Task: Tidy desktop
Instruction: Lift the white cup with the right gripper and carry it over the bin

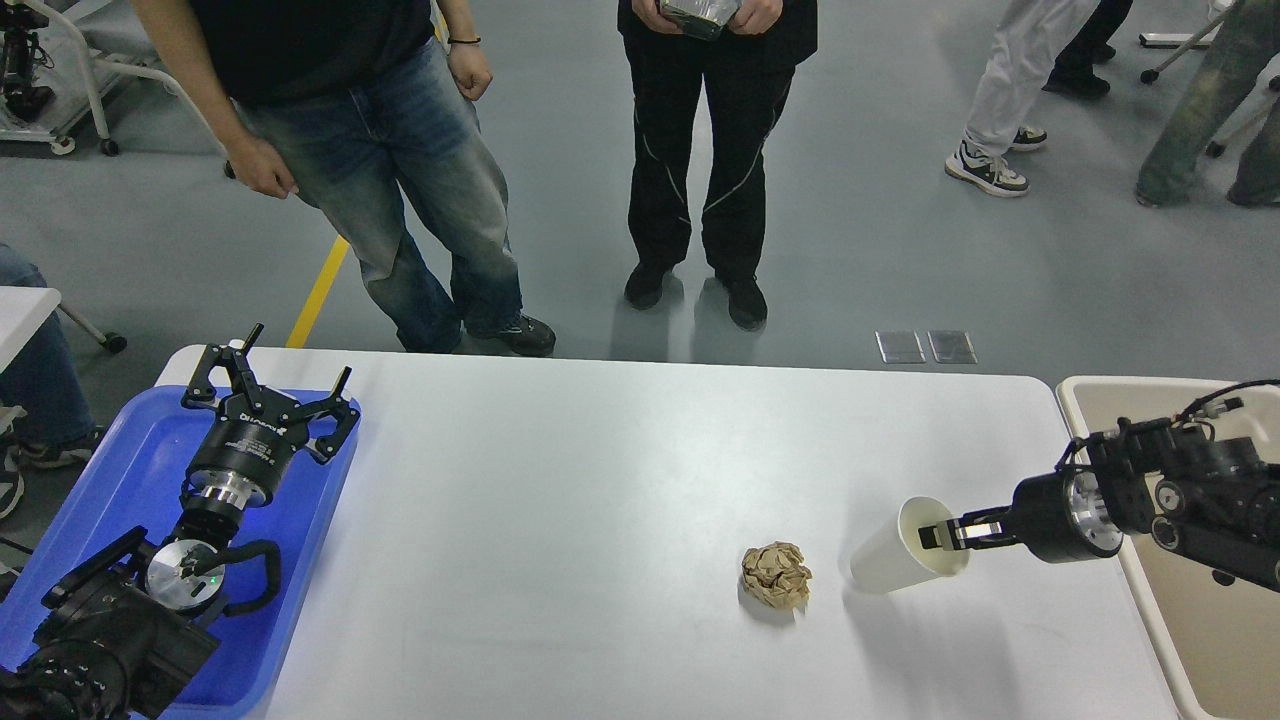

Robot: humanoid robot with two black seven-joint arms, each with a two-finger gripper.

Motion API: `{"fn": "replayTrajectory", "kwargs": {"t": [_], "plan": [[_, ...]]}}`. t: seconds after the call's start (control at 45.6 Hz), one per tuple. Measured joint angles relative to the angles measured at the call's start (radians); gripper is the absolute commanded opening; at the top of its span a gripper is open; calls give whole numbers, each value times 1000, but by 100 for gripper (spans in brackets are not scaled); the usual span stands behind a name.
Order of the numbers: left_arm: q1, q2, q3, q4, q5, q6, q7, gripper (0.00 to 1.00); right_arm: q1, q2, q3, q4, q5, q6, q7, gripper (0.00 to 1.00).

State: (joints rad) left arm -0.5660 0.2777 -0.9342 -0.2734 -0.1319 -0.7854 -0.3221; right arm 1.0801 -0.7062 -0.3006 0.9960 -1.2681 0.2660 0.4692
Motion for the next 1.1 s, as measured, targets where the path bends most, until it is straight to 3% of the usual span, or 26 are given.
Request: {"fn": "replayTrajectory", "kwargs": {"t": [0.395,1.097], "plan": [[0,0,0,0,0,0,0,100,73,-157,139,91,22,31,51,0],[0,0,0,0,0,0,0,100,186,-315,328,124,151,181,63,0]]}}
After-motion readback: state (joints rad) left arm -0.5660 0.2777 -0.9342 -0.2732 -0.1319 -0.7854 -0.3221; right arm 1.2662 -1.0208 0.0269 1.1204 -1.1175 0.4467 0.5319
